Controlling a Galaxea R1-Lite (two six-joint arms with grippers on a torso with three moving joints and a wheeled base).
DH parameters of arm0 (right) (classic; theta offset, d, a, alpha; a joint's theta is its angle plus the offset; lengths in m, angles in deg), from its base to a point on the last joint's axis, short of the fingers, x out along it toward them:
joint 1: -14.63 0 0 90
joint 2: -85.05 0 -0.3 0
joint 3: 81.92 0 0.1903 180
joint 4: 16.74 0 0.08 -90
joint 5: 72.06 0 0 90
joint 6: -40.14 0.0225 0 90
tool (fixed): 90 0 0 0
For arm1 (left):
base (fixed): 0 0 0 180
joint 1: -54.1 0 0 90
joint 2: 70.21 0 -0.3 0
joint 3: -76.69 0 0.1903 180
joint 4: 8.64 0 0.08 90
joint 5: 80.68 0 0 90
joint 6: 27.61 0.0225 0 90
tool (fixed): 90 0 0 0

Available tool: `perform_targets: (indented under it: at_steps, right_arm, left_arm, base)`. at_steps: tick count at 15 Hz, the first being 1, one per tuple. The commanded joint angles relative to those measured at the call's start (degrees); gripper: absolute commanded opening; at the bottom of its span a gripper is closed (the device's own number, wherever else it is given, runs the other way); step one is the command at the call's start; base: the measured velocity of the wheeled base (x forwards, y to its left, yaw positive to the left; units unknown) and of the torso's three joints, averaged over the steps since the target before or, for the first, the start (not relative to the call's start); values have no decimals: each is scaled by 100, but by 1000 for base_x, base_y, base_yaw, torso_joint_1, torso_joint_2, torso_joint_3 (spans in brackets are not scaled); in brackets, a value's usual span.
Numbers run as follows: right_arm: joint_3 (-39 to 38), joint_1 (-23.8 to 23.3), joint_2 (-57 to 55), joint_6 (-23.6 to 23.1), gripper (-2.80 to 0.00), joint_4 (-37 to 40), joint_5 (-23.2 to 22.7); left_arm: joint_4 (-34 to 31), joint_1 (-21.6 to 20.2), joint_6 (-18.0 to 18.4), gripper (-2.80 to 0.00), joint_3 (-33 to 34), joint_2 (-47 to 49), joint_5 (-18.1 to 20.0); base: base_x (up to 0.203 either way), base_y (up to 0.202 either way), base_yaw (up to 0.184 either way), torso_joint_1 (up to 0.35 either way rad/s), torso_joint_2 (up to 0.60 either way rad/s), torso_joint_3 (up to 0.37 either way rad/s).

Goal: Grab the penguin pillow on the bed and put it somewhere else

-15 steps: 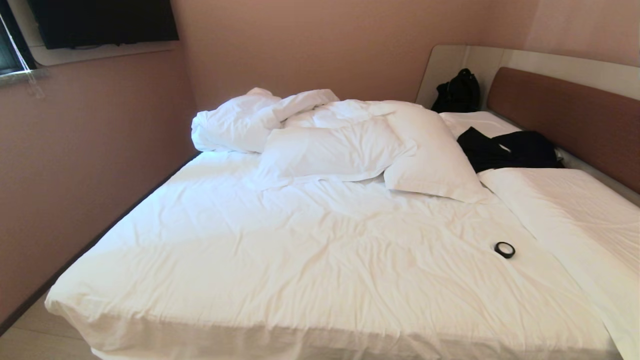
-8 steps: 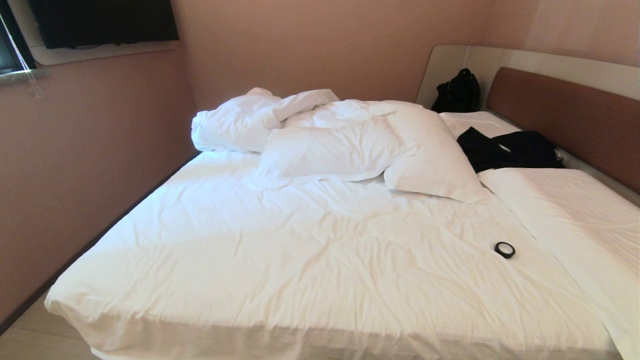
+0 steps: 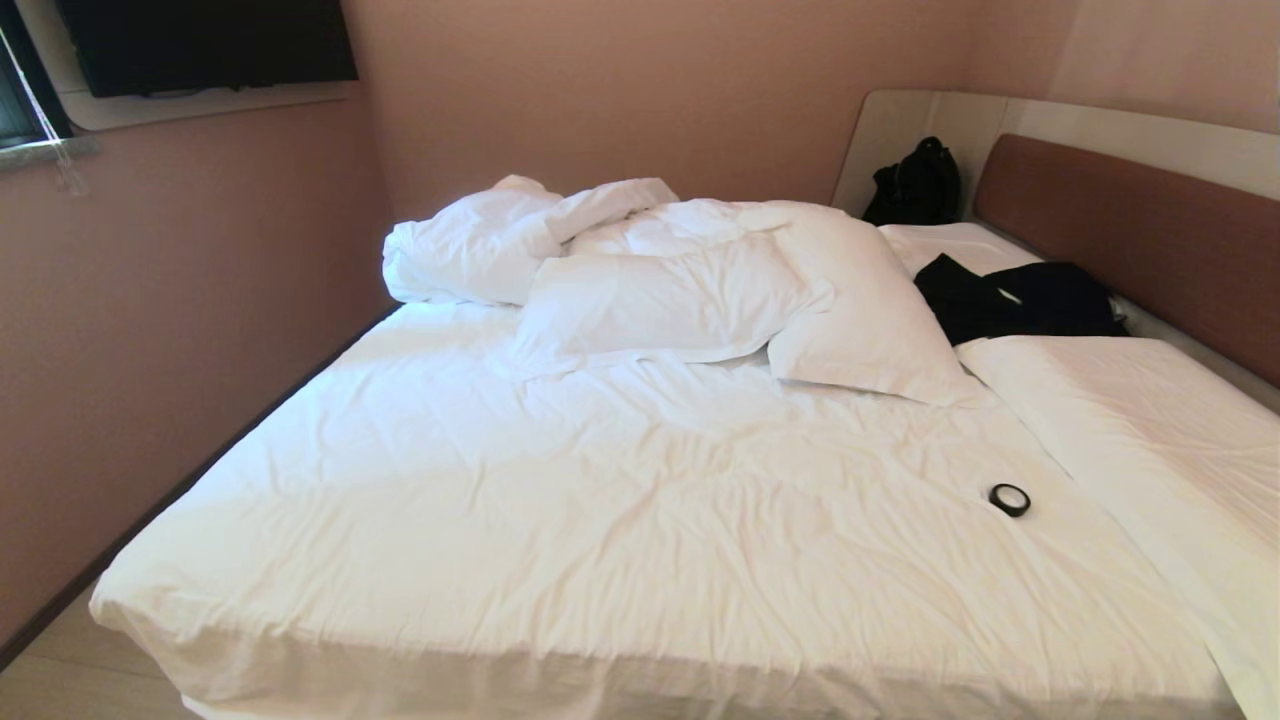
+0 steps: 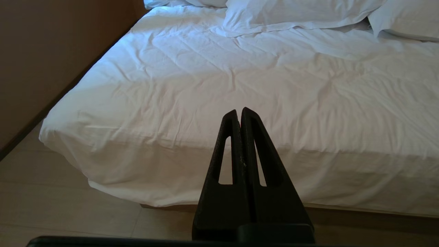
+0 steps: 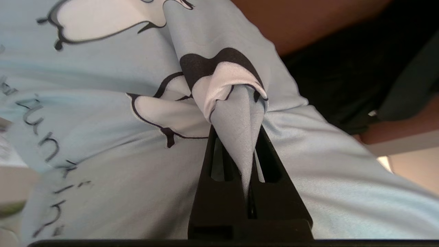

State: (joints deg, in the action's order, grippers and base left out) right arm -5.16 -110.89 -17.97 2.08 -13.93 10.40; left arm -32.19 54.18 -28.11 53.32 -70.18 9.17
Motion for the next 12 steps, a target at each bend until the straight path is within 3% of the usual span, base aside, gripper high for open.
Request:
perform_targets:
  at_steps: [1,8,12]
  right_arm:
    - [-101,-223,-49,-532,-280,-22,-108]
    - [37,-597,-533,-946,-280,-93,-256]
    - [582,-795,-887,-1036,-280,-89,-281]
  left_arm:
    - [1,1,-3,-280,9,-2,-3]
    - [1,-7,-3,-280,9,-2,-3]
    - [1,1,-3,-280,9,-2,-3]
  base:
    - [0,0,0,0,0,0]
    - [0,0,0,0,0,0]
    - [0,0,0,0,0,0]
